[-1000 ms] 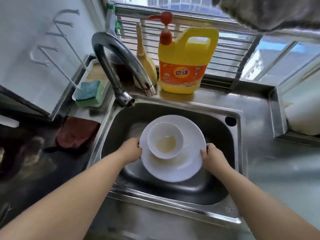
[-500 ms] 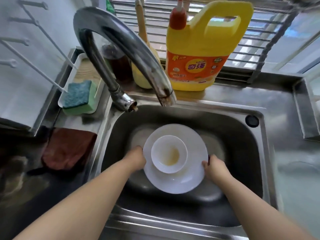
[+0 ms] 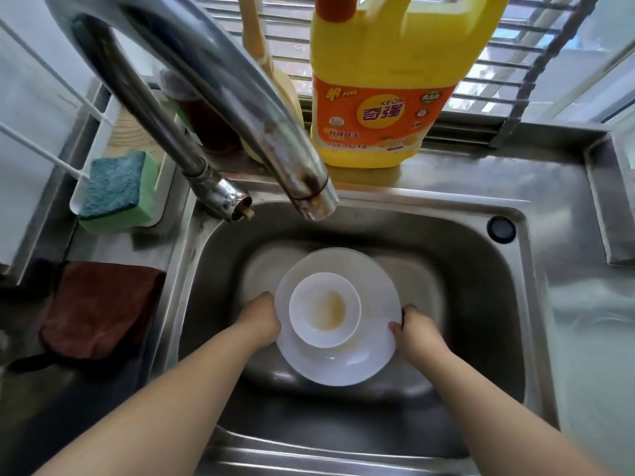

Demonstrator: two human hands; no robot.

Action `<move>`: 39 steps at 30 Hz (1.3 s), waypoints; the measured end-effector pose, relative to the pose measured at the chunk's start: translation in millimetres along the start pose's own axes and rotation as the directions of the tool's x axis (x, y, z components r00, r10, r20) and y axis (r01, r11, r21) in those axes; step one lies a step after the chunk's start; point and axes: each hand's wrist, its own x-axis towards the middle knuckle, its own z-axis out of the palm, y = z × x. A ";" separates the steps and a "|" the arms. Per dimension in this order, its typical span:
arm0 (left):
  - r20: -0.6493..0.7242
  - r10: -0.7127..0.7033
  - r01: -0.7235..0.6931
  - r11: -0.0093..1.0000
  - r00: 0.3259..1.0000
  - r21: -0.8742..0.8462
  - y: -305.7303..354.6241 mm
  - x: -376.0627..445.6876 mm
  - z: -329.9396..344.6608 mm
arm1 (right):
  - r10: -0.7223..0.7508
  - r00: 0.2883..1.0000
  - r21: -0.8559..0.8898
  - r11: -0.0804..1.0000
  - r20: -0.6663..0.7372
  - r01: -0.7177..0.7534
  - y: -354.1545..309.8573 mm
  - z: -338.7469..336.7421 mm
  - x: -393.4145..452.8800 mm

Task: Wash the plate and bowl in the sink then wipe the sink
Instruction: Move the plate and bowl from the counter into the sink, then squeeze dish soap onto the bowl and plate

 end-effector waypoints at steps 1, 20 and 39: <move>0.005 0.004 -0.004 1.000 1.000 -0.001 -0.9 0.9 1.0 | 0.001 1.000 -0.007 1.000 0.004 -0.001 0.1 0.4 0.9; -0.011 -0.057 0.057 0.998 0.998 -0.039 -3.9 2.2 16.7 | -0.014 1.000 0.012 1.000 0.010 0.014 8.8 13.6 -0.9; -0.333 0.116 -0.229 0.918 0.936 -0.324 0.3 -123.5 -17.5 | -0.406 0.912 0.052 0.911 -0.058 0.409 -35.8 -39.5 -99.6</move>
